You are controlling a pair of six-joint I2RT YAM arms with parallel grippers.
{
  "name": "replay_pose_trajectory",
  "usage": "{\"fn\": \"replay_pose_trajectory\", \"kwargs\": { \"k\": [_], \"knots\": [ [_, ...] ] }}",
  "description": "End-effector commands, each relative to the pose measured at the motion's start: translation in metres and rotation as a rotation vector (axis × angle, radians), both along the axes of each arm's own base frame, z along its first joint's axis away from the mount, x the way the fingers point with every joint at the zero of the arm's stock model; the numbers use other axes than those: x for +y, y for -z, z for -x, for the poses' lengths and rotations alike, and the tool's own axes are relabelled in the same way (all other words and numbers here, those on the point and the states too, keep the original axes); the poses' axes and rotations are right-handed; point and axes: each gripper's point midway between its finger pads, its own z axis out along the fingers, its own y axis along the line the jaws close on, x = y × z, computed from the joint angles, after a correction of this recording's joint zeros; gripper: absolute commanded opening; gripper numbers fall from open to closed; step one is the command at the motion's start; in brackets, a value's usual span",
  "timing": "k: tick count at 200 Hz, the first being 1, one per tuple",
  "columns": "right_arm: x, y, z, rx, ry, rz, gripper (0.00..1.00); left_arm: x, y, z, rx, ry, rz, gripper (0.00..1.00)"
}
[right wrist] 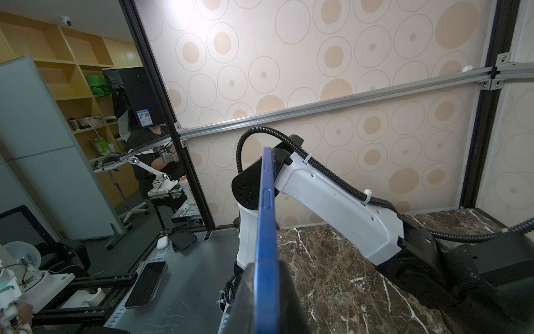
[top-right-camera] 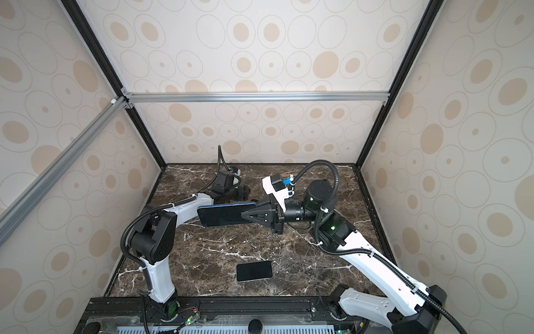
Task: Put the phone into the phone case
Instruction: 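Lower the left gripper onto the black phone case while the right gripper holds the phone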
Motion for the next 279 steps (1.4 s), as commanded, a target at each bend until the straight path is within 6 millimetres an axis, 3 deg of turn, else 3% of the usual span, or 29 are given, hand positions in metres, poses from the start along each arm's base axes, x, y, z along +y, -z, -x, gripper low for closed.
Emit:
{"fn": "replay_pose_trajectory", "kwargs": {
  "k": [1, 62, 126, 168, 178, 210, 245, 279],
  "knots": [
    [-0.008, -0.029, 0.005, -0.061, 0.015, -0.069, 0.00, -0.009, -0.003, -0.004, 0.000, 0.044, -0.047, 0.74],
    [-0.010, -0.023, 0.004, -0.062, 0.035, -0.054, 0.00, -0.010, 0.044, 0.006, 0.113, 0.084, -0.188, 0.67],
    [-0.009, -0.017, 0.003, -0.063, 0.048, -0.037, 0.00, -0.019, 0.086, 0.016, 0.214, 0.144, -0.256, 0.50],
    [-0.011, -0.017, 0.002, -0.067, 0.063, -0.038, 0.00, -0.021, 0.091, 0.015, 0.231, 0.146, -0.292, 0.30],
    [-0.012, -0.017, 0.002, -0.068, 0.070, -0.035, 0.00, -0.020, 0.090, 0.016, 0.230, 0.149, -0.303, 0.21],
    [-0.015, -0.012, -0.001, -0.066, 0.110, -0.018, 0.00, -0.013, 0.084, 0.026, 0.221, 0.143, -0.352, 0.12],
    [-0.018, -0.009, -0.005, -0.074, 0.154, -0.006, 0.00, -0.002, 0.082, 0.048, 0.227, 0.135, -0.392, 0.05],
    [-0.026, -0.005, -0.023, -0.057, 0.289, 0.013, 0.00, 0.016, 0.088, 0.088, 0.279, 0.104, -0.366, 0.05]
  ]
}}
